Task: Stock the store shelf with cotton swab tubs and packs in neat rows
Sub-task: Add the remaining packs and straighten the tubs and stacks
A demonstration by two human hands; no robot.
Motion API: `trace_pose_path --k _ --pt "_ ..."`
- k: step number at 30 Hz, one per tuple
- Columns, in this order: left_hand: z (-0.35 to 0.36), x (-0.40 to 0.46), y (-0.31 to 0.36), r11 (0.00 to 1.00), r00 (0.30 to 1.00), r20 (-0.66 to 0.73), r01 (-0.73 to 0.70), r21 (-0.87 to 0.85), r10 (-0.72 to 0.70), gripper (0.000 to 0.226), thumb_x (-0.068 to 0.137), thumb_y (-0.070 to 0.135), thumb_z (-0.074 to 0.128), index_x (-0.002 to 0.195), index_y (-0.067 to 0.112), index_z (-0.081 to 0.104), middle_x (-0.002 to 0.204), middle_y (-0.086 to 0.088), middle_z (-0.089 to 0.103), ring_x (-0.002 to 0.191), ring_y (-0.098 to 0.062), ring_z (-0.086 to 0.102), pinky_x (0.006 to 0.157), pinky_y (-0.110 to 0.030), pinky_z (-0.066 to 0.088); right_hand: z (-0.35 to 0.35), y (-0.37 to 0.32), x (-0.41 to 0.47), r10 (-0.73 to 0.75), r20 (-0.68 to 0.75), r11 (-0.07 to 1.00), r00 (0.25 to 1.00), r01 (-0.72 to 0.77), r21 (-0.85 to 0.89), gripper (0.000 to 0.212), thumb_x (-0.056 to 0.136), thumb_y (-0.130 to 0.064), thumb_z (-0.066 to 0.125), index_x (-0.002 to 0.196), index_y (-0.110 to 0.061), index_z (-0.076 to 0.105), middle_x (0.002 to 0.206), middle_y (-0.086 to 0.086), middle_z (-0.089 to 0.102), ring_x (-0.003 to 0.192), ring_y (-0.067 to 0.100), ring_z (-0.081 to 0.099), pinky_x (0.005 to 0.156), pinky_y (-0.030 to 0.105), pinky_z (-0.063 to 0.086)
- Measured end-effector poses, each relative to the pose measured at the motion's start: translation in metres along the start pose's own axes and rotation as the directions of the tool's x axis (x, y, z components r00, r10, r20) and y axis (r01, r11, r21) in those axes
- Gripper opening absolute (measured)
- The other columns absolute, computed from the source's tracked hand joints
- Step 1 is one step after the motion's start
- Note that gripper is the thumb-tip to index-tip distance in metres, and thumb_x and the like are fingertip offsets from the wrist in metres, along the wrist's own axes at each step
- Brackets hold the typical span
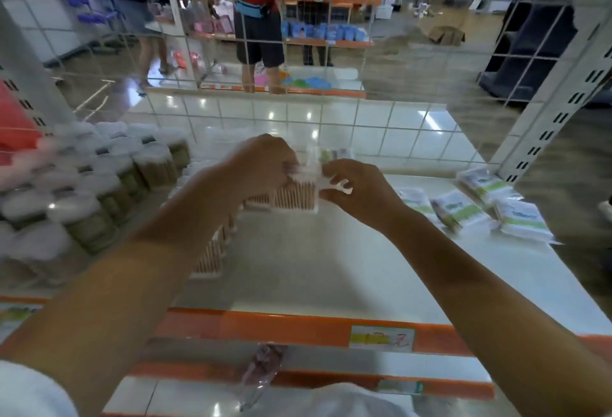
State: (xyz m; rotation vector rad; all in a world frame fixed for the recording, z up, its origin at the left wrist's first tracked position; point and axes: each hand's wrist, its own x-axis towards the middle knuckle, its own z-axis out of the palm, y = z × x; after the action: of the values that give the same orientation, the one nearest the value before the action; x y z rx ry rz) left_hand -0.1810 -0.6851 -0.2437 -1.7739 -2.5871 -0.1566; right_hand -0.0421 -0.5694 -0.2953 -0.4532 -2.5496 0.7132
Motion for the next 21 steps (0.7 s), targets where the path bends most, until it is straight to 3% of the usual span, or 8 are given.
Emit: trace_pose_path --k 7,13,21 --pt "0.021 -0.005 -0.040 0.993 0.993 0.026 0.115 0.004 -0.115 0.022 0.089 0.022 0.058 0.108 0.015 0.066 0.108 -0.004 0.063 0.099 -0.022 0.057 0.082 -0.030 0.045 0.037 0.001 0.002 0.032 0.071 0.996 0.997 -0.026 -0.086 0.041 0.081 -0.021 0.070 0.121 -0.015 0.059 0.121 0.002 0.062 0.094 0.004 0.052 0.084 0.016 0.037" --pt "0.040 -0.007 -0.046 0.992 0.992 -0.120 -0.034 0.118 0.049 0.020 0.092 0.021 0.052 0.106 0.011 0.063 0.104 -0.007 0.059 0.095 -0.019 0.053 0.085 -0.032 0.043 0.056 0.002 0.002 0.052 0.061 0.990 0.997 -0.043 -0.131 0.036 0.085 -0.019 0.066 0.120 -0.014 0.060 0.123 0.003 0.060 0.110 0.017 0.055 0.094 0.024 0.038" --pt "0.039 -0.004 -0.042 0.982 0.987 -0.154 -0.021 0.186 0.050 0.016 0.088 0.010 0.052 0.102 0.011 0.062 0.102 -0.006 0.059 0.097 -0.022 0.053 0.085 -0.033 0.038 0.059 0.005 0.001 0.052 0.082 0.974 0.995 -0.032 -0.225 0.034 0.089 -0.019 0.059 0.122 -0.012 0.059 0.122 0.006 0.059 0.113 0.021 0.053 0.094 0.029 0.041"
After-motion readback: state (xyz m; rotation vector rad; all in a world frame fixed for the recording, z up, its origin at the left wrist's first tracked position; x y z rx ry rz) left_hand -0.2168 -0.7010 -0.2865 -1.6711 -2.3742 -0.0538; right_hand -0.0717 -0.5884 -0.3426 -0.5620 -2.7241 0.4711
